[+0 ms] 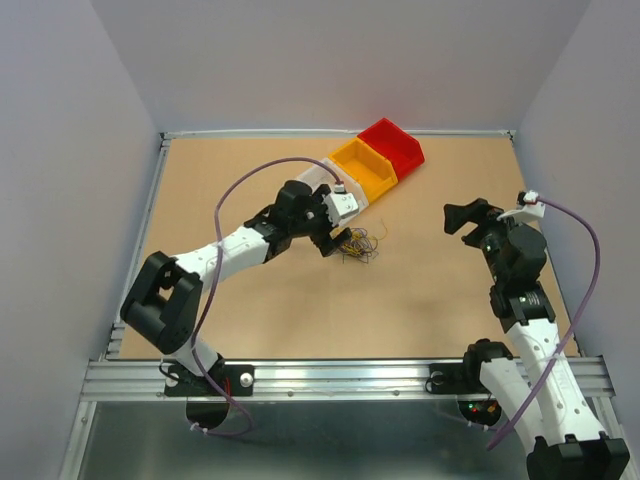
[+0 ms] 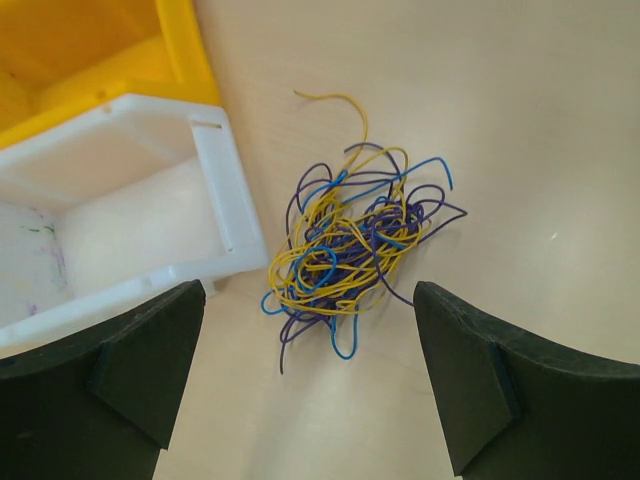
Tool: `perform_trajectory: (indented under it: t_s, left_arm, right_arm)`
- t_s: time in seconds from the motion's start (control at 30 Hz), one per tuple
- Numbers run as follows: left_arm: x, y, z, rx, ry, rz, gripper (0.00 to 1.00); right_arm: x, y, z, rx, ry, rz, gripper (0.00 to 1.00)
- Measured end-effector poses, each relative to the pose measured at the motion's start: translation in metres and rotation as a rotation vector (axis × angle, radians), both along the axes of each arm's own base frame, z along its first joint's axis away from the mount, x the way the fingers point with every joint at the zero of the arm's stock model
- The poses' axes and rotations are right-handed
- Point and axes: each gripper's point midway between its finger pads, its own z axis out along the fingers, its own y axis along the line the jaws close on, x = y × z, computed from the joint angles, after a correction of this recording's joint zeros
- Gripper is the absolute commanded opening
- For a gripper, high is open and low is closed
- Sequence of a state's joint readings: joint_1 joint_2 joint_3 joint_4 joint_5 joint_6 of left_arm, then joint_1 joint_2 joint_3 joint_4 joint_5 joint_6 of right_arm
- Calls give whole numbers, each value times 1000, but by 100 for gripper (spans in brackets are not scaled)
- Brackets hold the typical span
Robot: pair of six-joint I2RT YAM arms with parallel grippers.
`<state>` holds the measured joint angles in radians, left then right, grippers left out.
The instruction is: Untangle the cables
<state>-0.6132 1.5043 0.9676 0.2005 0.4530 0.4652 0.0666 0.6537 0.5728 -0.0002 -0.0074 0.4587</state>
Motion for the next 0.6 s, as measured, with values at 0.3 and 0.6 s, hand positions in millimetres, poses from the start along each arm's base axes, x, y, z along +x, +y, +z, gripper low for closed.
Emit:
perform_trajectory:
  t_s: [0.3, 0.6]
  left_arm:
    - [3, -25, -76, 264, 46, -13, 94]
    - [1, -42, -118, 385, 90, -37, 49]
  right_arm:
    - [-4, 5, 5, -25, -22, 36, 100]
    - [-5, 5, 6, -37, -28, 41, 100]
